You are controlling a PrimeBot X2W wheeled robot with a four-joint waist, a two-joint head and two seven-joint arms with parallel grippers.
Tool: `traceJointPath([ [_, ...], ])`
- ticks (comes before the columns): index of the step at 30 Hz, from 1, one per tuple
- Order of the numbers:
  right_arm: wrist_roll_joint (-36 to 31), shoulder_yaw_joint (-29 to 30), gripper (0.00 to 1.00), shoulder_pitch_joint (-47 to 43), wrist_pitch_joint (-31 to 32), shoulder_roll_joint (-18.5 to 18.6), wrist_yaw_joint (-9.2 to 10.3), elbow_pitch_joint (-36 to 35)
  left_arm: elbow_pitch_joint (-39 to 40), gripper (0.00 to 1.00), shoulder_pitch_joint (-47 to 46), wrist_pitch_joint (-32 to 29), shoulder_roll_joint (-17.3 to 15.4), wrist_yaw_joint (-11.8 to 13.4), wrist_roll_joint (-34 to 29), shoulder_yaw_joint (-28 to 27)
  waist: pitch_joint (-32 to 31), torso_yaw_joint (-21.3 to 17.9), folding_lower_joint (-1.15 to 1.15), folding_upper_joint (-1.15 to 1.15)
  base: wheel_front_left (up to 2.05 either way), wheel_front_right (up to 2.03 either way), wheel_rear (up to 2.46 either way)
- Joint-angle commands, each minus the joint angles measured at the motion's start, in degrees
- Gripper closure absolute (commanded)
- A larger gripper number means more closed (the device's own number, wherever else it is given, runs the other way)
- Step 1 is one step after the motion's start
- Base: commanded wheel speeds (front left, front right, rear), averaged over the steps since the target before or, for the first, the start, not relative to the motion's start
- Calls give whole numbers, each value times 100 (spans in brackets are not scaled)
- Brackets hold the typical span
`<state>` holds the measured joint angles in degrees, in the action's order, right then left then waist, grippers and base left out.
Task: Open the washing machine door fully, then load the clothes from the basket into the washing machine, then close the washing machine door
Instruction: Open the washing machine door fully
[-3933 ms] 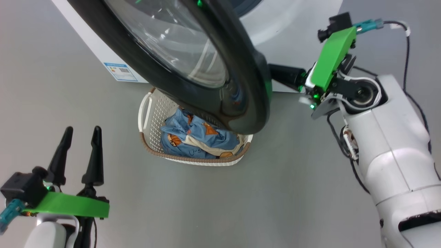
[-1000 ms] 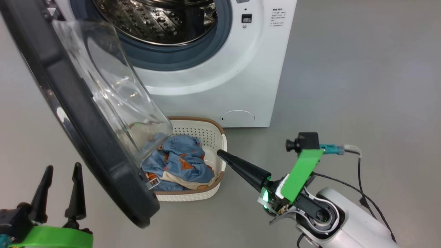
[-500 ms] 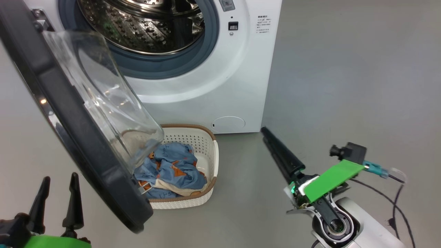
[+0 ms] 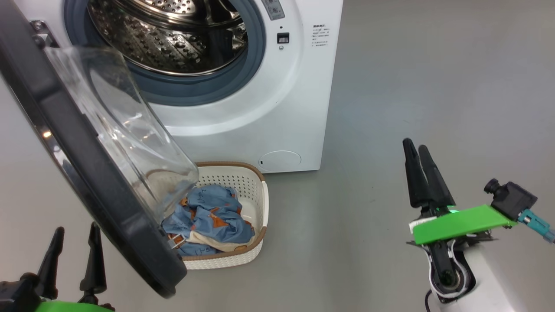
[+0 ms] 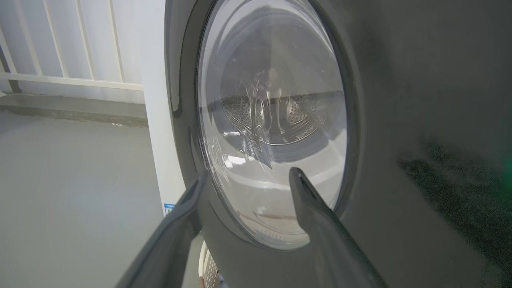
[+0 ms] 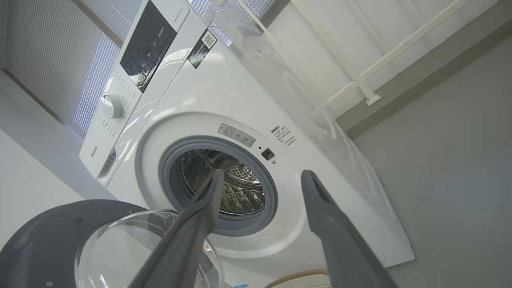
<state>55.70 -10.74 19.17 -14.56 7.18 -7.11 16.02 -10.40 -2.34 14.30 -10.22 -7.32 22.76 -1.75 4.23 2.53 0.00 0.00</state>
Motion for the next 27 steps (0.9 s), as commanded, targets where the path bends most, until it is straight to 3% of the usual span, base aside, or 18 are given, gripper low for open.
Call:
traceJointPath([
  [1,-229,-31,0,-44,-42,-87,-37,-199,168,0,-56,70,-111,-17,-57,-218,-6,-7,0,0,0,0,0],
  [5,-1396,469,0,-338,-42,-326,-37,-417,179,0,-31,70,-97,-17,-72,-216,-28,-30,0,0,0,0,0],
  [12,-2881,777,0,-764,-43,-423,-37,-742,199,0,0,70,-76,-17,-96,-218,-29,-62,0,0,0,0,0],
  [23,-4192,997,0,-1357,-43,-429,-37,-1093,196,0,-19,70,-60,-17,-142,-191,-20,-31,0,0,0,0,0],
  [27,-4235,1119,0,-1532,-43,-429,-37,-1124,205,0,0,70,-35,-17,-176,-180,-25,-2,0,0,0,0,0],
])
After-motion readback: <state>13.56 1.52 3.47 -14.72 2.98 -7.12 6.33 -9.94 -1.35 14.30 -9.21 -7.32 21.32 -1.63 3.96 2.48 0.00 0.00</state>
